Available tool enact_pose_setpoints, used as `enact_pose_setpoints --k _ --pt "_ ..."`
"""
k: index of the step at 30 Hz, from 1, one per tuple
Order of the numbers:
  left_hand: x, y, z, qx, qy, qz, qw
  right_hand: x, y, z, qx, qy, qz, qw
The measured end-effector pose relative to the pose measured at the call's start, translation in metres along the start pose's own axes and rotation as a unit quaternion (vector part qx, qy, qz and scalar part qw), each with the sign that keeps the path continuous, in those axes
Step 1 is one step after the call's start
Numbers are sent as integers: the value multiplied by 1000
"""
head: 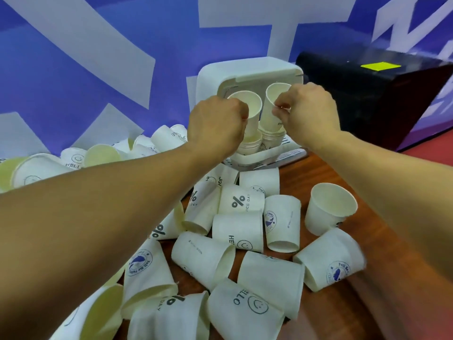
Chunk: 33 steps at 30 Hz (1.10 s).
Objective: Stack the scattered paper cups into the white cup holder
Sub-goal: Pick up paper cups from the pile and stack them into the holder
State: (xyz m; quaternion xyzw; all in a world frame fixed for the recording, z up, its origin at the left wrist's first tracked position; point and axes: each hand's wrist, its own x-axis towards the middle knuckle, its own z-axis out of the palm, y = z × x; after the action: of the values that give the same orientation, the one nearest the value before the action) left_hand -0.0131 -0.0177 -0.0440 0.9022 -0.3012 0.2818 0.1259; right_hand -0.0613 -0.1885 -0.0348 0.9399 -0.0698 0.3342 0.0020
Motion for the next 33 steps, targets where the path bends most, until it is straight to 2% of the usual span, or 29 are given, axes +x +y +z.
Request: enact_pose_setpoints --k 5,13,23,25,28,33 --pt "4 -3 15 -6 -40 18 999 1 8 25 -12 -25 -7 1000" --pt "-1 10 21 43 -135 24 990 -3 22 48 -58 -134 -28 989" --pt "-5 9 24 36 -160 19 986 -5 13 53 -25 -191 12 981" --pt "-6 7 23 36 -162 32 986 -6 10 51 -35 -182 12 983" --pt "-14 -3 16 28 -147 67 986 -13 -2 40 -12 -125 9 992" --pt "-35 -24 -23 50 -123 53 990 -23 -43 4 37 -86 -11 996"
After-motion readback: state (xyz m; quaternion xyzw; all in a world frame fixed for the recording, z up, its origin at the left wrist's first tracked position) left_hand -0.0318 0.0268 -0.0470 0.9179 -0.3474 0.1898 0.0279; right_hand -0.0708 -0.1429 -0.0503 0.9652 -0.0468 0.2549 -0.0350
